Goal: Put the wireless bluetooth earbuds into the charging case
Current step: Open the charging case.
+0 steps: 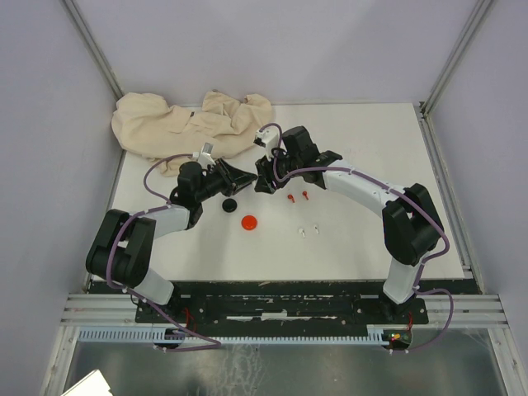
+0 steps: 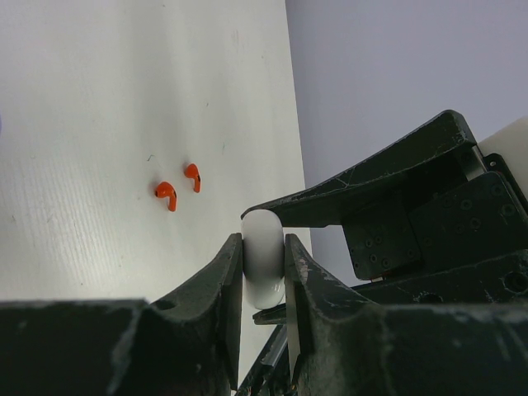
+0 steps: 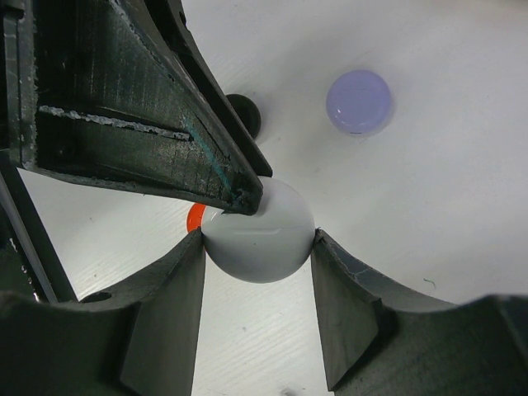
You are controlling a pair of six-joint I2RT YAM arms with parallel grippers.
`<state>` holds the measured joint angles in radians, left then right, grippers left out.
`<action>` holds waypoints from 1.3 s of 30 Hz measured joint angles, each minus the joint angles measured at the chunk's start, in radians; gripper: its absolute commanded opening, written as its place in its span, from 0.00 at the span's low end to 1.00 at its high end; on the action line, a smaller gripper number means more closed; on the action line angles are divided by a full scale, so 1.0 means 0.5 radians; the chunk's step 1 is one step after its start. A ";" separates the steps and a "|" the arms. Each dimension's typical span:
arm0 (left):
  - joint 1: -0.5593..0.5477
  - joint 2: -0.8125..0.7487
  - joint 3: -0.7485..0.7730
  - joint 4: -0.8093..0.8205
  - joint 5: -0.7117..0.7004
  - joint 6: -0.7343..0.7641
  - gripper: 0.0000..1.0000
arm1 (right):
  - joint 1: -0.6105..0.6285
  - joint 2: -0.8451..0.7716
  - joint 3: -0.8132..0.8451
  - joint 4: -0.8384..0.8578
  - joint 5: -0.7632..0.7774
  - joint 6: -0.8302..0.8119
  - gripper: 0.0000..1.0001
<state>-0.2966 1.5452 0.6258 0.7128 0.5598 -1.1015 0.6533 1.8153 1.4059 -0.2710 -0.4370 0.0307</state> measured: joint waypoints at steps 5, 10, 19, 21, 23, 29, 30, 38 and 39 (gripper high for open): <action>-0.001 0.001 0.005 0.001 0.001 0.008 0.03 | -0.002 0.000 0.007 -0.005 0.000 0.005 0.37; -0.005 0.001 0.007 0.001 -0.003 0.009 0.03 | -0.002 0.000 0.013 -0.017 0.002 0.006 0.61; -0.037 0.002 0.007 0.060 0.003 -0.001 0.03 | -0.043 -0.130 -0.070 0.120 0.040 0.069 0.74; -0.037 0.014 0.007 0.089 0.003 -0.018 0.03 | -0.064 -0.201 -0.113 0.168 0.067 0.085 0.75; -0.035 0.031 0.007 0.108 0.002 -0.032 0.03 | -0.088 -0.306 -0.172 0.190 0.114 0.102 0.75; -0.034 0.069 0.007 0.170 -0.002 -0.087 0.03 | -0.117 -0.456 -0.206 0.195 0.308 0.117 0.75; -0.034 0.069 0.007 0.183 -0.007 -0.103 0.03 | -0.117 -0.457 -0.206 0.190 0.330 0.117 0.75; -0.034 0.069 -0.033 0.327 -0.061 -0.215 0.03 | -0.117 -0.422 -0.208 0.127 0.414 0.140 0.75; -0.034 0.069 -0.038 0.336 -0.066 -0.224 0.03 | -0.117 -0.412 -0.214 0.127 0.415 0.147 0.75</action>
<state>-0.3138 1.5799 0.6067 0.8810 0.5270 -1.2137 0.5949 1.6093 1.2987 -0.2077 -0.2295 0.1043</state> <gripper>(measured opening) 0.294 0.748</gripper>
